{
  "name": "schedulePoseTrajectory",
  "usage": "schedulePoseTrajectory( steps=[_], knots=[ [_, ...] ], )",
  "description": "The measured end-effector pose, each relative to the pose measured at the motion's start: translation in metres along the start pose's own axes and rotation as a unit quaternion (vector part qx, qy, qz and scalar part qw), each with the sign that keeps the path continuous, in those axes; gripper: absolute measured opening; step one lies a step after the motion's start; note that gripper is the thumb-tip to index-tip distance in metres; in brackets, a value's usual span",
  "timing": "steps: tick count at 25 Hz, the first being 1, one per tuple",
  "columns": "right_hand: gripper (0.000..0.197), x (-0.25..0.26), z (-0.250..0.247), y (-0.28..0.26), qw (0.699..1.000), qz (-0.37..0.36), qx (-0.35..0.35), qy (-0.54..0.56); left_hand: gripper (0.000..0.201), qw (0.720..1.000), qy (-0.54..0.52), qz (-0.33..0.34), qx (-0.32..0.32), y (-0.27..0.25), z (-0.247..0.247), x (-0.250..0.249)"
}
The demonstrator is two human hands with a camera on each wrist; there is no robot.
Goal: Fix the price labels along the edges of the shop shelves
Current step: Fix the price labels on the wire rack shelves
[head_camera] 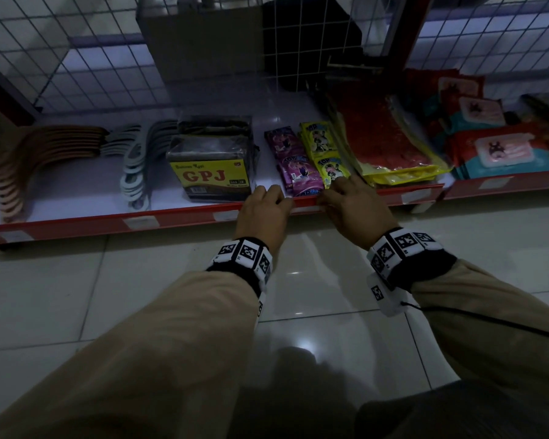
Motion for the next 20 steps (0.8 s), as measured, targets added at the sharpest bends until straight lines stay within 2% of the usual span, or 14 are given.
schedulePoseTrajectory(
  steps=[6, 10, 15, 17, 20],
  knots=[
    [0.017, -0.014, -0.004, -0.011, 0.998, 0.022, -0.051, 0.023, 0.031, 0.998, -0.053, -0.020, -0.014, -0.002, -0.004, 0.003],
    [0.021, -0.033, -0.005, -0.023, 0.995, 0.057, -0.073, 0.022, 0.024, 0.999, -0.036, -0.023, -0.014, -0.002, -0.006, 0.002],
    [0.018, -0.035, -0.005, -0.028, 0.994, 0.045, -0.094, 0.027, 0.021, 0.997, 0.018, -0.026, -0.074, -0.007, -0.012, -0.010],
    [0.014, -0.037, -0.008, -0.030, 0.992, 0.032, -0.116, 0.021, 0.025, 0.996, 0.012, 0.011, -0.086, -0.002, -0.012, -0.025],
    [0.008, -0.040, -0.009, -0.032, 0.992, 0.018, -0.125, 0.010, 0.040, 0.996, -0.001, 0.080, -0.043, 0.009, -0.001, -0.056]
  ],
)
Point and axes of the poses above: each hand's wrist, its own y-axis towards the middle knuckle, its own z-axis out of the palm, x = y × z, the point moved 5 cm from there along y, towards the middle knuckle, and after that the axes turned 1 degree about x, right-handed, at the moved point
